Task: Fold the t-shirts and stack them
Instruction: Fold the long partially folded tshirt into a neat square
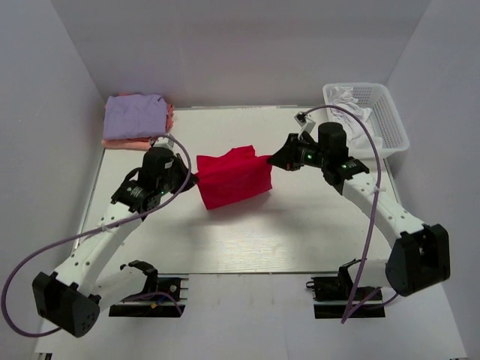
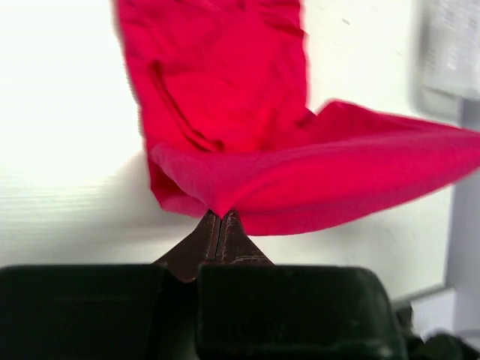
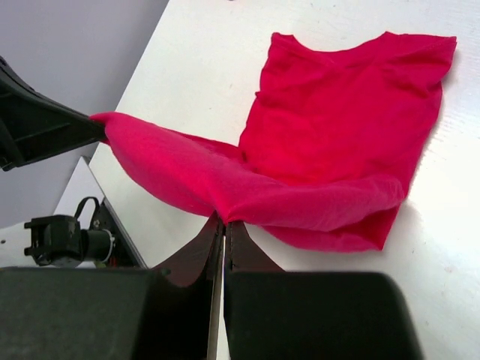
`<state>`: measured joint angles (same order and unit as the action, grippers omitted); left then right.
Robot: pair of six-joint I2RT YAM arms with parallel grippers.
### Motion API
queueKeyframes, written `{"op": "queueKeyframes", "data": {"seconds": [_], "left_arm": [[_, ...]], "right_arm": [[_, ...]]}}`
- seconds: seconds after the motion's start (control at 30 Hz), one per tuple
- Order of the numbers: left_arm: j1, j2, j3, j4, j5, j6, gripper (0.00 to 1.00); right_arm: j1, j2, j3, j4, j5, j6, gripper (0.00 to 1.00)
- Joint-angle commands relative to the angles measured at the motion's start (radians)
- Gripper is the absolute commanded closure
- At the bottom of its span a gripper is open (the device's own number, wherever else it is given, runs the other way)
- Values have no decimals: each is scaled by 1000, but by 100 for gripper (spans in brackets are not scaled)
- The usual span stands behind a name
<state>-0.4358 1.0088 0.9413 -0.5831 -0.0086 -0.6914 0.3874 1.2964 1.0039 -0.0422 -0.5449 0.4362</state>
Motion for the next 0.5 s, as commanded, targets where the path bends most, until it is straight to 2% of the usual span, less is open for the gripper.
{"op": "queueKeyframes", "data": {"seconds": [0.0,0.47], "left_arm": [[8,46,71,-24,-172,-23,100],[26,353,225,-4,-327,-33,100]], "right_arm": [[-4,70,78,44,-15,-19,100],[-21,343,282,15,-21,-30,100]]}}
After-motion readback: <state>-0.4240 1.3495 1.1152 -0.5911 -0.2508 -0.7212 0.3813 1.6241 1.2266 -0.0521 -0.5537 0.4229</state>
